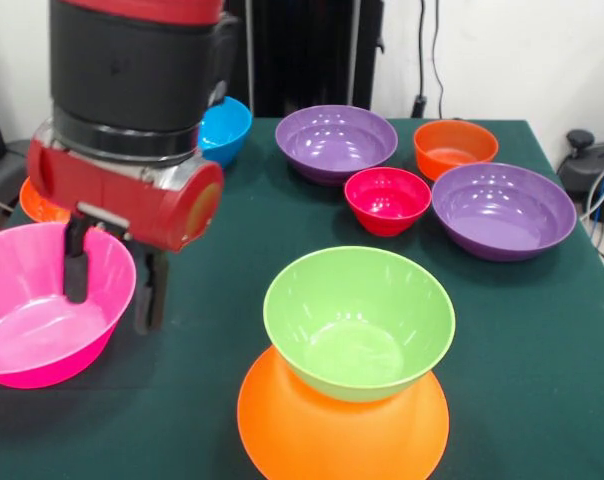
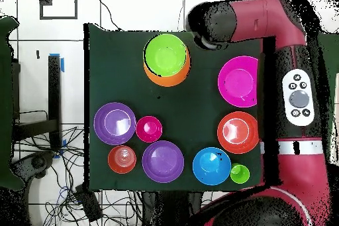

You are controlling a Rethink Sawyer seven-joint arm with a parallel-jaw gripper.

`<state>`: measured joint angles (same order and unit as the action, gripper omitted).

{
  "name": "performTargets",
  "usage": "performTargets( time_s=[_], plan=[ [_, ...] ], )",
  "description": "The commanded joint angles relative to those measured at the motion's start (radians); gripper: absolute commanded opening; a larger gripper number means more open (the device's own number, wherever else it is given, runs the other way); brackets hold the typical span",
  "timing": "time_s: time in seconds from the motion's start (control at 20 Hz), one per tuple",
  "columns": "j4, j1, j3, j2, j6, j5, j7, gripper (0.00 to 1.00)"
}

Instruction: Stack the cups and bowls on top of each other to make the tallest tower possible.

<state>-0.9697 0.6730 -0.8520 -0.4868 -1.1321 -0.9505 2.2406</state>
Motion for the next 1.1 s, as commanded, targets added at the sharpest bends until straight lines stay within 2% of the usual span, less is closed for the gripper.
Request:
performTargets(
  time_s=[0.05,0.25,0.55,1.1],
  plan=[
    [0.067,0.008,0.034,0.106,0.043,-0.032,-0.411,1.00],
    [0.088,0.016,0.048,0.144,0.066,-0.033,-0.451,1.00],
    [0.083,0.027,0.070,0.172,0.139,-0.039,-0.438,1.00],
    [0.030,0.027,0.134,0.148,0.170,-0.034,-0.388,1.00]
  ],
)
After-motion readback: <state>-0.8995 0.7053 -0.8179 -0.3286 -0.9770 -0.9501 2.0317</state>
